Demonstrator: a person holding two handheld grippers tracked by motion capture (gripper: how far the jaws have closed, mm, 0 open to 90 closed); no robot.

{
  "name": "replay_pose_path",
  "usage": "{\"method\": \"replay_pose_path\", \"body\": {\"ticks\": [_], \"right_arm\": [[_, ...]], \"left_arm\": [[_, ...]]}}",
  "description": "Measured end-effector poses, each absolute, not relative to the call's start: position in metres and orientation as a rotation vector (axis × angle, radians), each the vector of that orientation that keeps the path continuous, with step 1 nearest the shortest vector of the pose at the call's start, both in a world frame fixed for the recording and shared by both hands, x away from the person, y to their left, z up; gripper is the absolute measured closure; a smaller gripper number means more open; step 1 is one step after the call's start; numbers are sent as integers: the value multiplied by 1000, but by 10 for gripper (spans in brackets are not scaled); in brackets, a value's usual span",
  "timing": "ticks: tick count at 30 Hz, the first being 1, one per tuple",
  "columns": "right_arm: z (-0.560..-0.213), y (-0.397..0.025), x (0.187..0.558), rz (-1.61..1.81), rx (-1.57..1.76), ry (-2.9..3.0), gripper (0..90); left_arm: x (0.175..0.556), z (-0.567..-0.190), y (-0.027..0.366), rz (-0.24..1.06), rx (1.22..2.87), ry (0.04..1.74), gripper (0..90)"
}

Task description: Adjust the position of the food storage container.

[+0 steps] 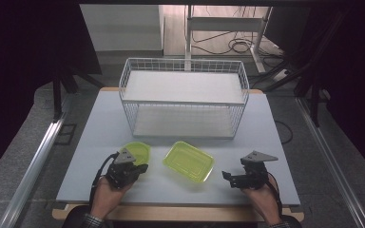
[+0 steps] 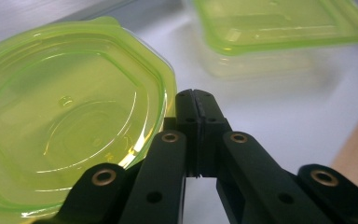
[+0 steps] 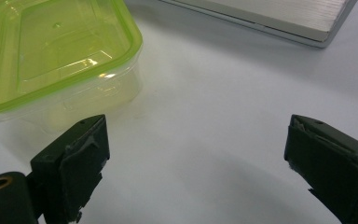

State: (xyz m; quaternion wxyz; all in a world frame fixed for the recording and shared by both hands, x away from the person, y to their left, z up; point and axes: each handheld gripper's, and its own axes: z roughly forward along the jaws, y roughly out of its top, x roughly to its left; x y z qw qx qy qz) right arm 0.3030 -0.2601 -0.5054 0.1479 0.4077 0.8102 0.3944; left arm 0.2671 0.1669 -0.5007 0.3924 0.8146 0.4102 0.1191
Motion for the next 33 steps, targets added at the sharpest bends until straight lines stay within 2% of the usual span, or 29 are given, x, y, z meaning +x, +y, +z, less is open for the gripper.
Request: {"method": "replay_pose_path", "body": {"ticks": [4, 10, 17, 19, 20, 24, 33], "right_arm": [[-505, -260, 303, 1136, 1166, 2334, 77], [-501, -256, 302, 1164, 1196, 2311, 100], [-495, -253, 298, 1163, 1187, 2355, 354], [-495, -253, 298, 1157, 1187, 2359, 380], [-494, -253, 297, 1157, 1180, 2374, 444], [-494, -252, 297, 1147, 1170, 2392, 490], [-490, -245, 296, 1149, 1152, 2433, 697]], "left_arm": [[274, -500, 177, 326, 2040, 1075, 900], [274, -496, 169, 336, 2023, 1041, 900], [284, -497, 136, 367, 2067, 988, 900], [285, -498, 132, 368, 2072, 988, 900], [288, -499, 126, 380, 2082, 988, 900], [292, -500, 120, 405, 2101, 1004, 900], [304, -507, 102, 462, 2140, 1061, 900]]}}
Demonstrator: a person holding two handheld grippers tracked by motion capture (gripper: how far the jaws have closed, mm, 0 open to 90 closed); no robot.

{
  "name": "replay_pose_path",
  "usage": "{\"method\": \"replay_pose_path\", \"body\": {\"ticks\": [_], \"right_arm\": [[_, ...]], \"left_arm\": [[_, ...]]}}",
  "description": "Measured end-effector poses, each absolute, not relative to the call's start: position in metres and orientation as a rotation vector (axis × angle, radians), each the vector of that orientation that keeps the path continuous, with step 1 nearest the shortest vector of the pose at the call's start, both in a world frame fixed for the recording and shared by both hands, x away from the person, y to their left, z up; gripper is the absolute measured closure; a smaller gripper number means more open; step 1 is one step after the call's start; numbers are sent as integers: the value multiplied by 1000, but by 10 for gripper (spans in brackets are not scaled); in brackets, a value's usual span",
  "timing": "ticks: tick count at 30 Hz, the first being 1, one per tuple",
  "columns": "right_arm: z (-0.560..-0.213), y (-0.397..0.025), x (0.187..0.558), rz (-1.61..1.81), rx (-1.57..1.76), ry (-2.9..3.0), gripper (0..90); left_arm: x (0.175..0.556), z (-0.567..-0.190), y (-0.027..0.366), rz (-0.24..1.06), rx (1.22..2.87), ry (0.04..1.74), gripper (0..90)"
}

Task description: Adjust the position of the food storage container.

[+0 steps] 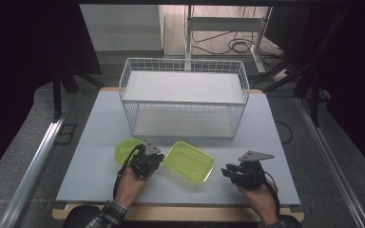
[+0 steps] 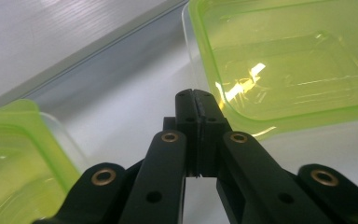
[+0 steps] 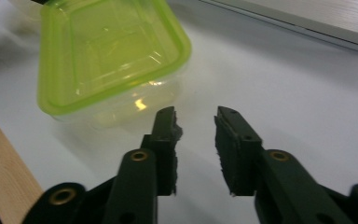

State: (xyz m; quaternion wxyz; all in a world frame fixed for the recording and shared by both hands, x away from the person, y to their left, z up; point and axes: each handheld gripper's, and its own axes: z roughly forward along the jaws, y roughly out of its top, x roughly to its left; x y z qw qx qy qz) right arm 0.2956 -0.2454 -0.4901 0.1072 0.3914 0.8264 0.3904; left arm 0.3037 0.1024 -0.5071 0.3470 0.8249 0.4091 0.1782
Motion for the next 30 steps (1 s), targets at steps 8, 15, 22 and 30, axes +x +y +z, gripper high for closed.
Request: {"method": "replay_pose_path", "body": {"ticks": [8, 15, 22, 30], "right_arm": [[-492, -240, 304, 1078, 1188, 2450, 769], [-493, -242, 311, 1044, 1230, 2432, 767], [-493, -243, 326, 1058, 1251, 2412, 754], [-493, -232, 347, 1041, 1214, 2415, 751]], "left_arm": [[292, -506, 93, 377, 2151, 1007, 900], [280, -507, 86, 301, 2146, 975, 900], [266, -506, 83, 227, 2148, 942, 900], [251, -506, 79, 164, 2157, 901, 899]]}}
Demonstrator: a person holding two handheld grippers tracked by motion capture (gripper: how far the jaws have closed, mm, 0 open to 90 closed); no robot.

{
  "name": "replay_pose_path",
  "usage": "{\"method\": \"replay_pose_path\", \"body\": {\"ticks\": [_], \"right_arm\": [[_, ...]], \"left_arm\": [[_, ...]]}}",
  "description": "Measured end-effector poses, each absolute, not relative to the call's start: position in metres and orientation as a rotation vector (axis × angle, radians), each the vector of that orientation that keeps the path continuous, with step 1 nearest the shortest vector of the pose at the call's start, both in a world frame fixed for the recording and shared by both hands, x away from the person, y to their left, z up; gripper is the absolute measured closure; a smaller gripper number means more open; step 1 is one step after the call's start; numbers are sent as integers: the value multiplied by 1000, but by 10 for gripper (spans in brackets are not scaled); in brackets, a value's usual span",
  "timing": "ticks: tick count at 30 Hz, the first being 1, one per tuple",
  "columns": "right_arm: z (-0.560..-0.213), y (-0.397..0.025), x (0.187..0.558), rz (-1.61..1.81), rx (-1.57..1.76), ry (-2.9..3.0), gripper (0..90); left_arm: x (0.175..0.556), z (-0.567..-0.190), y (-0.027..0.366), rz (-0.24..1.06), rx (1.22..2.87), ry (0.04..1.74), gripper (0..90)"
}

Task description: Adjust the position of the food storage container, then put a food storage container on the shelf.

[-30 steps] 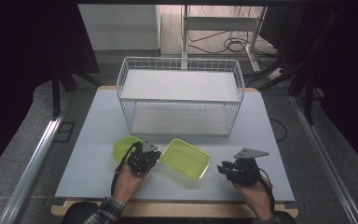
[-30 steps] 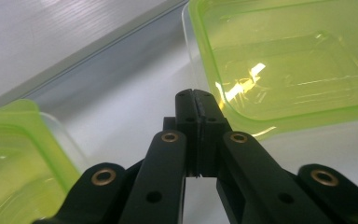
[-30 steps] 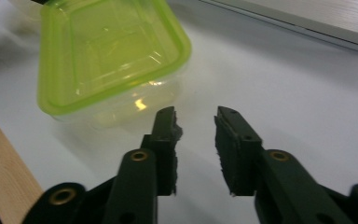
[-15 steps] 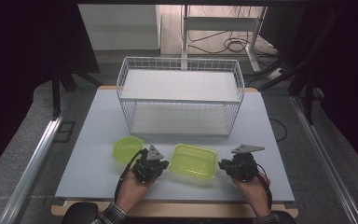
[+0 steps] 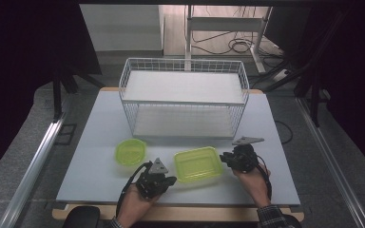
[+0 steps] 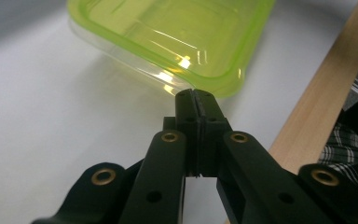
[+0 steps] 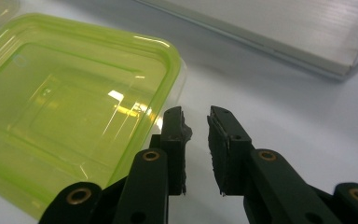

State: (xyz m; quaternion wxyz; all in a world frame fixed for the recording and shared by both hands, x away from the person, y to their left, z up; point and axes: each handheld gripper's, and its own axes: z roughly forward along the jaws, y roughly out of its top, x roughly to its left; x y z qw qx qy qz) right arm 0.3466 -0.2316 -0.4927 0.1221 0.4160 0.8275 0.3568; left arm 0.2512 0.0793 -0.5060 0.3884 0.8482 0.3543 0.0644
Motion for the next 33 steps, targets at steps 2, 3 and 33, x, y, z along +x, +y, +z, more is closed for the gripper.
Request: {"method": "replay_pose_path", "body": {"ticks": [2, 3, 33], "right_arm": [[-492, -230, 348, 1037, 1221, 2421, 750], [-492, -229, 350, 1032, 1209, 2425, 738], [-485, -244, 336, 1209, 1139, 2361, 57]], "left_arm": [[250, -506, 80, 161, 2159, 899, 899], [250, -507, 81, 165, 2164, 898, 895], [236, -521, 121, 425, 2152, 835, 29]]}}
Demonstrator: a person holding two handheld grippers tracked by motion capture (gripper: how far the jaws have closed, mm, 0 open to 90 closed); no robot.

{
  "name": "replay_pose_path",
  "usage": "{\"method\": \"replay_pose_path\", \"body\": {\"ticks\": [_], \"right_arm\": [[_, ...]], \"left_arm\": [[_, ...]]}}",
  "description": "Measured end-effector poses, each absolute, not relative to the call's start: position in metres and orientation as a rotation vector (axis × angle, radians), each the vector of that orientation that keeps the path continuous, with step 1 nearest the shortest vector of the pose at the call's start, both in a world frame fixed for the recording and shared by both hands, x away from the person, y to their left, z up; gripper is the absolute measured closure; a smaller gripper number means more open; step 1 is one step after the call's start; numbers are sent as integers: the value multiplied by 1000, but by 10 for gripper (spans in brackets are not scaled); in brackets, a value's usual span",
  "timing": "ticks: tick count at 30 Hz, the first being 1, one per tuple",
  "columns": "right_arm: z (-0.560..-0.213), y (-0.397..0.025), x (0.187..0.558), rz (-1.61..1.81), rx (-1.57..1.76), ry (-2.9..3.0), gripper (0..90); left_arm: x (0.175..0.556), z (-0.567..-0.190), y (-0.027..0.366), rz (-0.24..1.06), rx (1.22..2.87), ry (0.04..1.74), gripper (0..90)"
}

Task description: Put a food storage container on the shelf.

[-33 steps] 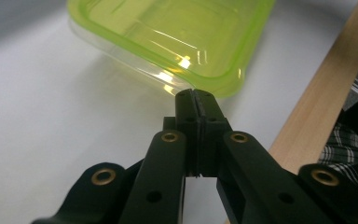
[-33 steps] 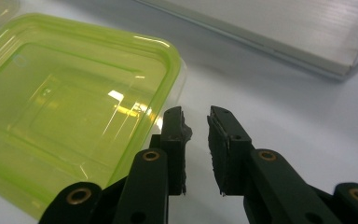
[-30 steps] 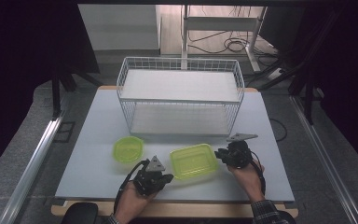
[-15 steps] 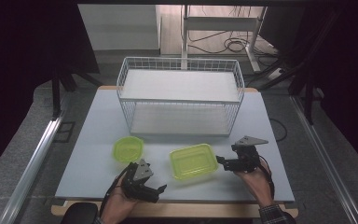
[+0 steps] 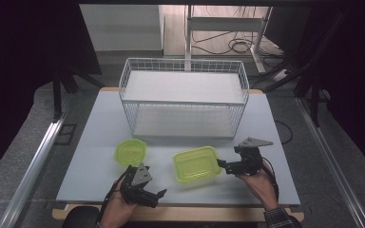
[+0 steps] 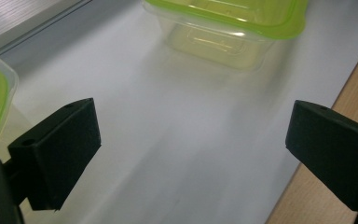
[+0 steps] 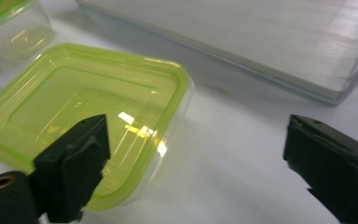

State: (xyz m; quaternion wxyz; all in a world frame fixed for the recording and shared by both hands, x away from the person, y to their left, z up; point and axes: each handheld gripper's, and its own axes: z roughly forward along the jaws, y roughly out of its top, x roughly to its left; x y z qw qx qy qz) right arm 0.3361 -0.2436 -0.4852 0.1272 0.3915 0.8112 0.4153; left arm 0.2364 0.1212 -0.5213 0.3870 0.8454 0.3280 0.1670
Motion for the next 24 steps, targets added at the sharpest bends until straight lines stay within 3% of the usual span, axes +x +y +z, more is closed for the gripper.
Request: {"method": "replay_pose_path", "body": {"ticks": [4, 11, 24], "right_arm": [[-486, -237, 340, 1225, 1194, 2407, 54], [-486, -235, 352, 1343, 1314, 2479, 346], [-503, -235, 377, 1357, 1602, 2541, 627]], "left_arm": [[237, -522, 122, 443, 2153, 836, 29], [238, -521, 125, 454, 2155, 840, 31], [236, -522, 121, 458, 2173, 813, 32]]}}
